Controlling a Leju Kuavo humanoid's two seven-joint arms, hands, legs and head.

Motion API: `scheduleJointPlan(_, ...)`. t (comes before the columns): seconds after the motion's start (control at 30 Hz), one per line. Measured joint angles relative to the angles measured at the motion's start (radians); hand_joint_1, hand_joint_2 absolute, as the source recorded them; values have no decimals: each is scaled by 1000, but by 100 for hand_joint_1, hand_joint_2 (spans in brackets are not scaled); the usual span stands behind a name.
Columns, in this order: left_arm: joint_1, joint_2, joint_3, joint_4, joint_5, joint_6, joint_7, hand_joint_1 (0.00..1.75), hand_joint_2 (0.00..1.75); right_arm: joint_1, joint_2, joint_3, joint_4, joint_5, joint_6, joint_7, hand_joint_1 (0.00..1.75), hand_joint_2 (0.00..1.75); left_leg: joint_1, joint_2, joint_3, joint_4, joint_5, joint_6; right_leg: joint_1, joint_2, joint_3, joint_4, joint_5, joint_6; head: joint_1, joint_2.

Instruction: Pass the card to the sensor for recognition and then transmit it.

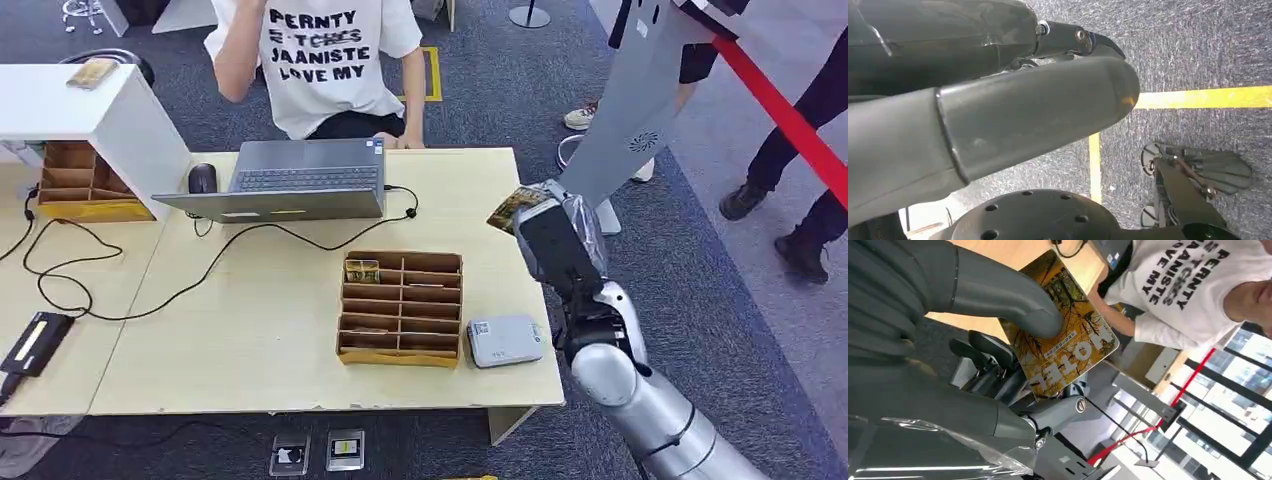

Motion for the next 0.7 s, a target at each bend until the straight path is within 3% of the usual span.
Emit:
scheduleJointPlan(0.4,0,0,0,0,-1,-3,1,0,0,103,-99,-51,-125,-8,37,69,175,175,0,0,0,0,0,0,0,0,0,0,0,0,0,0)
scheduleJointPlan(0.7,-1,0,0,0,15,6,1,0,0,123,-137,-57,-145,-32,211,126,175,175,0,0,-1,0,0,0,0,0,0,1,0,0,0,0)
